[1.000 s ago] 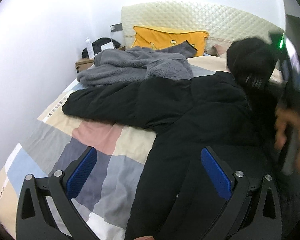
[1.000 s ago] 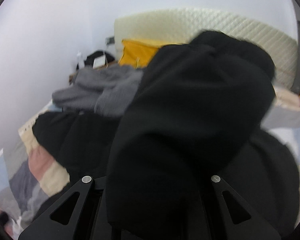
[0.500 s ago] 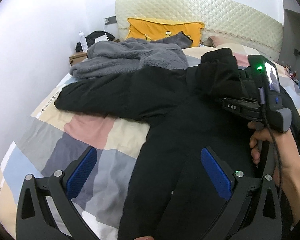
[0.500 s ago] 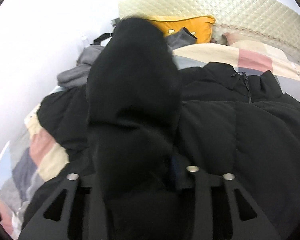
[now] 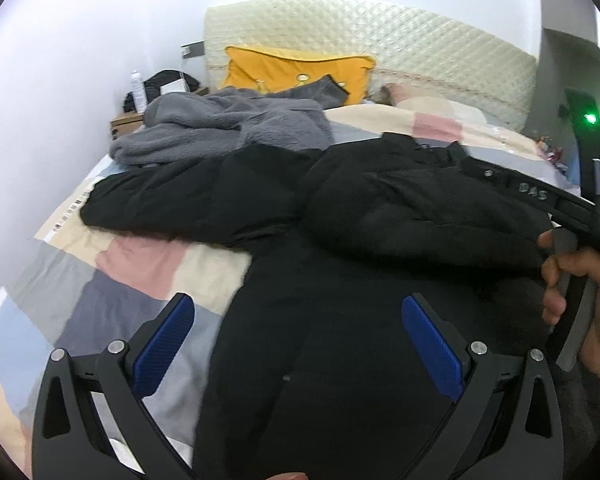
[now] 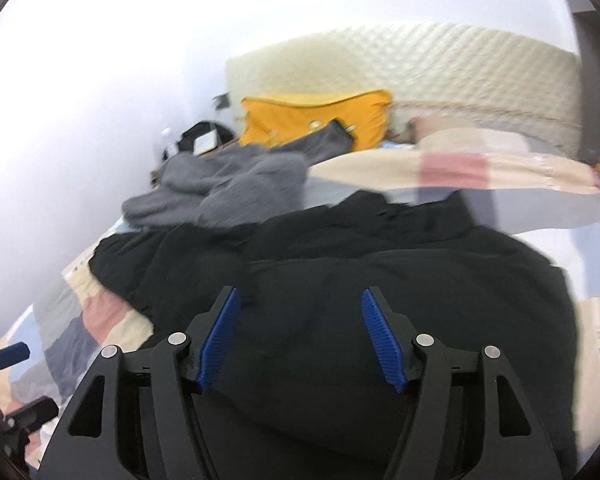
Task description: Fold large clothes
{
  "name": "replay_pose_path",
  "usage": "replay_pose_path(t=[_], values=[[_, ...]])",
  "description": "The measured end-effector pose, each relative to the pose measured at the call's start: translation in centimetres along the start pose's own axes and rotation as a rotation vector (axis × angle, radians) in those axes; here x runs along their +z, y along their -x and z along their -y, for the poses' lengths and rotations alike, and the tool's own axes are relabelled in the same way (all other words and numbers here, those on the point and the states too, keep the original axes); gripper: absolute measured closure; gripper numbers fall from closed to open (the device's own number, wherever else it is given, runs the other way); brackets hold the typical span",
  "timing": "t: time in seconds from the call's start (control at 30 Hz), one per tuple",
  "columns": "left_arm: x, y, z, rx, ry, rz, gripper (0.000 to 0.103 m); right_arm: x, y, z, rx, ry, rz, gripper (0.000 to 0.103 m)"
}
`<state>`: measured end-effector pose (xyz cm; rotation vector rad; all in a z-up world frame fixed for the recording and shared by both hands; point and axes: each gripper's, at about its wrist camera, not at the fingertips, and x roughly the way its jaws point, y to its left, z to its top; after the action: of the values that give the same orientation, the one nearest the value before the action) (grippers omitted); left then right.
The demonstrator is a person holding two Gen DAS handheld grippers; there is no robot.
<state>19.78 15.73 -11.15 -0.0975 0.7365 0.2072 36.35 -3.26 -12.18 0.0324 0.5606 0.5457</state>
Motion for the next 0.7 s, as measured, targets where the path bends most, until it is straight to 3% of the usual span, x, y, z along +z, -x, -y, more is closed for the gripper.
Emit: replay_pose_path(t=[0.27, 0.4, 0.5, 0.7], values=[[-0.5, 0.8, 2.1, -0.099, 0.014, 0.008, 0.000, -2.2, 6.1, 10.0, -0.154, -0.106, 0.032, 0.041], [-0.8, 0.7, 2.8, -0.113, 0.003, 0.012, 0.000, -3.9, 7.6, 14.6, -0.237, -0.149, -0.004, 0.041], [-1.1, 0.4, 3.5, -0.113, -0.008, 0.002, 0.000, -5.9, 7.8, 17.1, -0.253, -0.186, -0.037, 0.040], [-1.4, -0.2, 4.8, -0.096, -0.051, -0.004, 0.000, -9.8, 6.1, 18.5, -0.260, -0.203, -0.154, 0.032]])
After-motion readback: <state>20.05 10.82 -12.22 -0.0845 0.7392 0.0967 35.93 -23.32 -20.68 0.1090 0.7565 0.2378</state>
